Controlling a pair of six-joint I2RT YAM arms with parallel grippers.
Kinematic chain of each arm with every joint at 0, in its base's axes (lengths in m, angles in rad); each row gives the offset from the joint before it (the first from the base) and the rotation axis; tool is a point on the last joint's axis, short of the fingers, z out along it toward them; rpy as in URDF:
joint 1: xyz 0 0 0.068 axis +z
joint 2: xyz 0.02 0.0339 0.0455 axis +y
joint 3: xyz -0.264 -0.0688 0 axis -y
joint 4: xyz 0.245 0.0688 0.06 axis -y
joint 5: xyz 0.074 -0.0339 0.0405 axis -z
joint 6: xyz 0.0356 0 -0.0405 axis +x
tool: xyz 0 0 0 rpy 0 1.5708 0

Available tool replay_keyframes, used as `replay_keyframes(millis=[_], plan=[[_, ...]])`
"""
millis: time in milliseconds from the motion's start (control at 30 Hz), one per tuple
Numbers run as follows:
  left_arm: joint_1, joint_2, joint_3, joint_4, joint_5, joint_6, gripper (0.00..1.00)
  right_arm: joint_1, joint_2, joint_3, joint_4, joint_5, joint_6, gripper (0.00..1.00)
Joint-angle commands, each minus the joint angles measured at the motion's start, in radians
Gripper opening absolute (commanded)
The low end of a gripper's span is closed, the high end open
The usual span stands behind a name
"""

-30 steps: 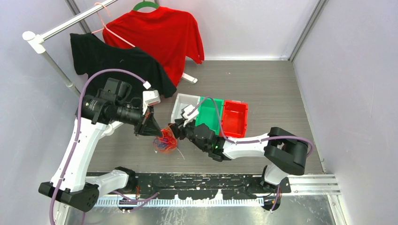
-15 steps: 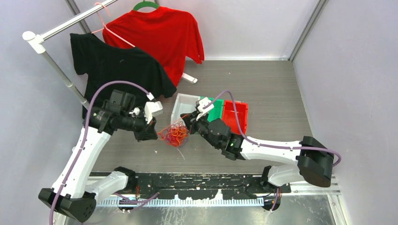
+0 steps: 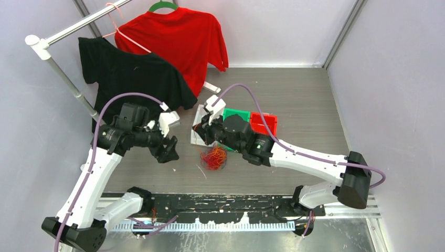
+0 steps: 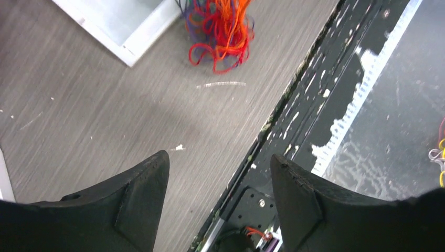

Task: Untangle the cables

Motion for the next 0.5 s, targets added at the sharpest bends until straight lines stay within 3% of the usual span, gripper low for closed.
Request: replay_keyframes(millis=[0, 133, 267, 467], plan=[[-0.003, -0.035, 0.061, 0.13, 0.105, -0.131, 0.71, 0.001, 0.018, 0.142, -0.093, -0.087, 0.023, 0.01], [-0.003, -0.133, -0.003, 0.307, 0.172, -0.273, 0.7, 0.0, 0.032, 0.245, -0.127, -0.065, 0.053, 0.01], [-0.003, -0.255, -0.131, 0.557, 0.11, -0.411, 0.67, 0.0, 0.042, 0.317, -0.11, -0.052, 0.115, 0.01], [-0.003, -0.28, -0.201, 0.694, 0.088, -0.482, 0.66, 0.0, 0.073, 0.39, -0.043, -0.103, 0.196, 0.01]])
